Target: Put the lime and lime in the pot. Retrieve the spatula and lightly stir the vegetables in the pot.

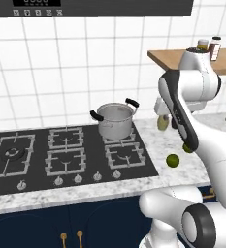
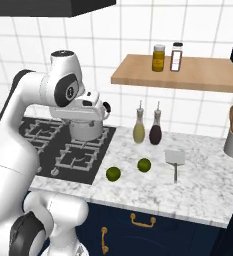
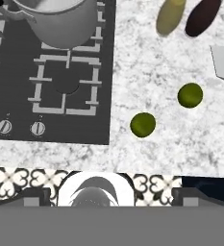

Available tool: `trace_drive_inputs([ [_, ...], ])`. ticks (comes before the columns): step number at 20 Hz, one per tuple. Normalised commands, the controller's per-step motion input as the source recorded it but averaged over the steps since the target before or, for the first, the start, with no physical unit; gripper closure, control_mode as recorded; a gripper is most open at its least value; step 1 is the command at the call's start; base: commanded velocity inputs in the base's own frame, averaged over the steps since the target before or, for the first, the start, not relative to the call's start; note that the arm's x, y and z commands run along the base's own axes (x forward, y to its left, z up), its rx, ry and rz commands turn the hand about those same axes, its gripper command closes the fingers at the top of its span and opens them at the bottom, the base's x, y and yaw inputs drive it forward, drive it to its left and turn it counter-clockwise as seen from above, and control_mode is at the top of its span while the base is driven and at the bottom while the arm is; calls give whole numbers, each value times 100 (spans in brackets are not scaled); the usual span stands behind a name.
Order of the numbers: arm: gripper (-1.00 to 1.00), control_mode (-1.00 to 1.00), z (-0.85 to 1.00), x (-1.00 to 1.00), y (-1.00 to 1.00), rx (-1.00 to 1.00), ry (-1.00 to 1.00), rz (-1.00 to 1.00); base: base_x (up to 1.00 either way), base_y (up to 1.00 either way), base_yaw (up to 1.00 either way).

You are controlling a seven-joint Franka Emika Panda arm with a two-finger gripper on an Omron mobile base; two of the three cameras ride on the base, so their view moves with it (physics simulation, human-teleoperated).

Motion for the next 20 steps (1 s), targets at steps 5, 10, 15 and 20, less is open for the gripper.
trace_drive_inputs([
  [5, -100, -100, -32, -4, -59, 2, 0, -9, -1, -27, -1],
  [10, -100, -100, -100, 38, -41, 5, 13, -37, 0, 0, 0],
  [15, -100, -100, -100, 28, -24, 7, 23, -40, 0, 0, 0],
  [20, -100, -100, -100, 19, -1, 1, 6, -25, 0, 0, 0],
])
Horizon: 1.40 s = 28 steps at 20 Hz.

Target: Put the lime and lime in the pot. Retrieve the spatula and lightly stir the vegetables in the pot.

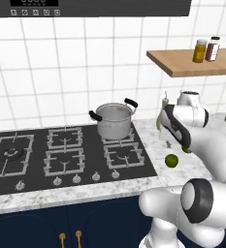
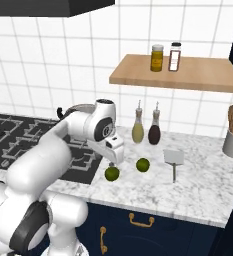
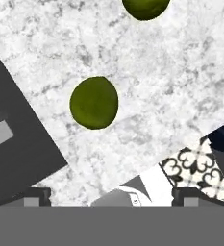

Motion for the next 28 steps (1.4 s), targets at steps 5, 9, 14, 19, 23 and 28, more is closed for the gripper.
trace_drive_inputs([
  [5, -100, -100, -92, 14, -3, 0, -1, -14, 0, 0, 0],
  [9, -100, -100, -59, 31, 0, 0, -5, -9, 0, 0, 0],
  [14, -100, -100, -51, 28, 0, -1, -5, -6, 0, 0, 0],
  [19, -100, -100, -28, 24, 0, -1, -6, -4, 0, 0, 0],
  [23, -100, -100, -2, 9, -18, 0, -8, 0, 0, 0, 0],
  [28, 100, -100, 8, -1, 3, -1, -9, 0, 0, 0, 0],
])
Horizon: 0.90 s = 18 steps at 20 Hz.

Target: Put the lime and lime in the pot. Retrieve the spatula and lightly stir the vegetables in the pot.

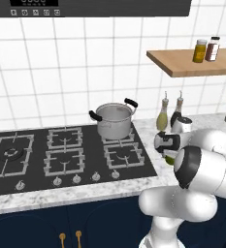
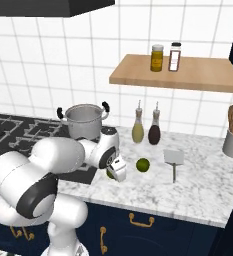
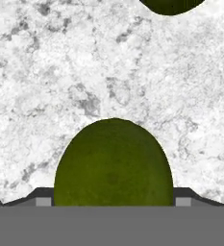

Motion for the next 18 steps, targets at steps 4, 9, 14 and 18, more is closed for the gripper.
trace_drive_inputs([
  [4, 100, -100, 95, -26, 62, -15, -24, 5, 0, 0, 0],
  [9, 100, -100, 100, 14, 79, -14, -15, 7, 0, 0, 0],
  [14, 100, -100, 100, 64, 38, -4, -1, 0, 0, 0, 0],
  [18, 100, -100, 100, 75, 23, 0, 1, 0, 0, 0, 0],
])
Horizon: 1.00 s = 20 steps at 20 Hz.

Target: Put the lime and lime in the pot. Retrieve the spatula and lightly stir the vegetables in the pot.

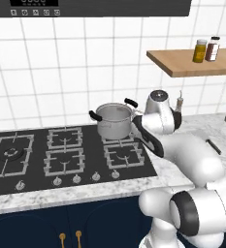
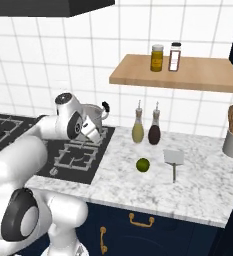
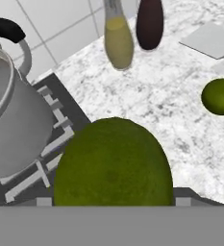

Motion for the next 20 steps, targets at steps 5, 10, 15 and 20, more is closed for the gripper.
trace_drive_inputs([
  [5, 100, -100, 100, 68, 36, 0, 7, 0, 0, 0, 0],
  [10, 100, -100, 51, 65, 44, 0, 17, 2, 0, 0, 0],
  [15, 100, -100, -62, 78, 19, -2, 6, 16, 0, 0, 0],
  [20, 100, -100, -78, 53, 8, -2, 0, 20, 0, 0, 0],
])
